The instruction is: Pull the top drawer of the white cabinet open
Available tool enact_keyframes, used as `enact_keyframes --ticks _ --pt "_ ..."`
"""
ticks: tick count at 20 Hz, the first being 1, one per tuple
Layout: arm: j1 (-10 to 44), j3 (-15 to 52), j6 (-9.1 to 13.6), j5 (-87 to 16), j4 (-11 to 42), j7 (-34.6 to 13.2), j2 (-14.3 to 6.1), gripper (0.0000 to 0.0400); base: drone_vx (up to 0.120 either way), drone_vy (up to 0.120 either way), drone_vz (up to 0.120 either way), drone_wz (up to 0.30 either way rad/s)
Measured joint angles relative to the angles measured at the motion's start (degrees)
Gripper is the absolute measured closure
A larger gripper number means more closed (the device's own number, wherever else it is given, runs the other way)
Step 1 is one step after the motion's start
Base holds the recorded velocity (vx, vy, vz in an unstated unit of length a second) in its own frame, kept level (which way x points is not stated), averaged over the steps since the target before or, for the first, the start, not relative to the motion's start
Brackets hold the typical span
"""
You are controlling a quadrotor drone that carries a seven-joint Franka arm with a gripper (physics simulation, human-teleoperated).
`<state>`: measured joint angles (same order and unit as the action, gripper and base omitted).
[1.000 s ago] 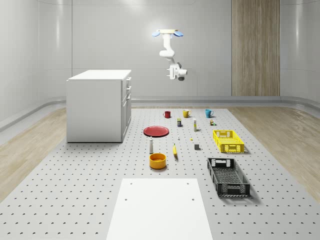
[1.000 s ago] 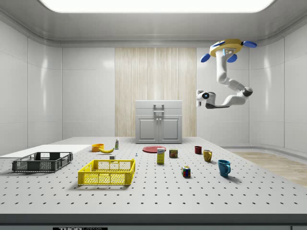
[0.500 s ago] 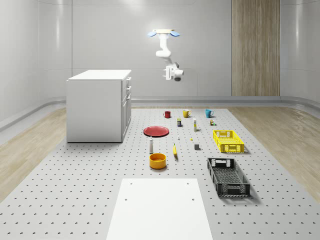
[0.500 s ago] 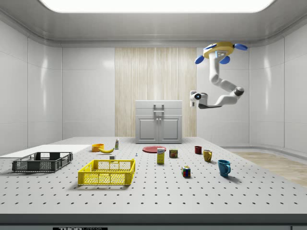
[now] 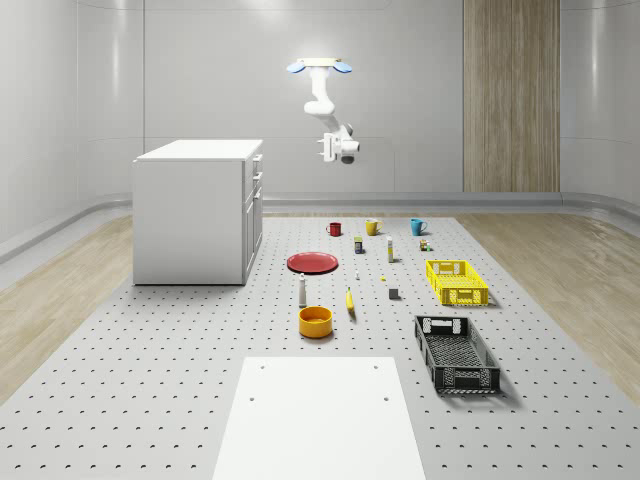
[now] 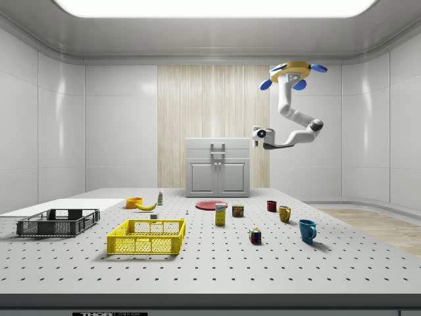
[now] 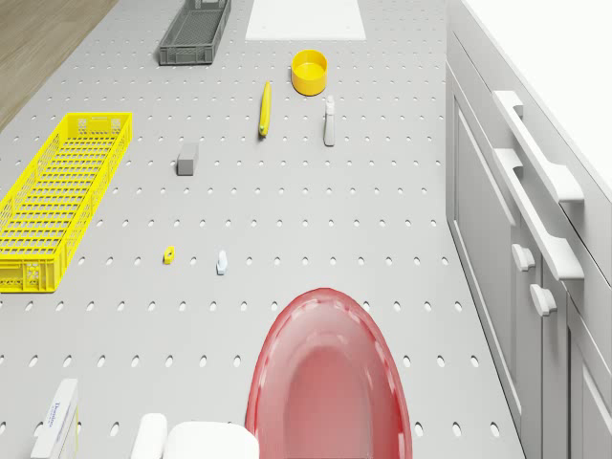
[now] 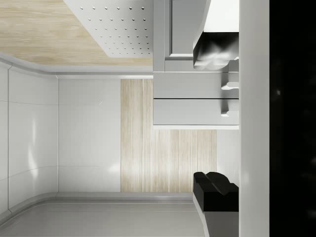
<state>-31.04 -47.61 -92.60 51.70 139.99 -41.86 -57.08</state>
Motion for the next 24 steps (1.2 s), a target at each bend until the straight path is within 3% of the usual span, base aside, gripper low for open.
enact_keyframes --ticks 24 --pt "-4.5 -1.6 -4.1 -3.5 0.6 -2.9 -4.5 0.0095 0.12 -0.12 0.0 0.0"
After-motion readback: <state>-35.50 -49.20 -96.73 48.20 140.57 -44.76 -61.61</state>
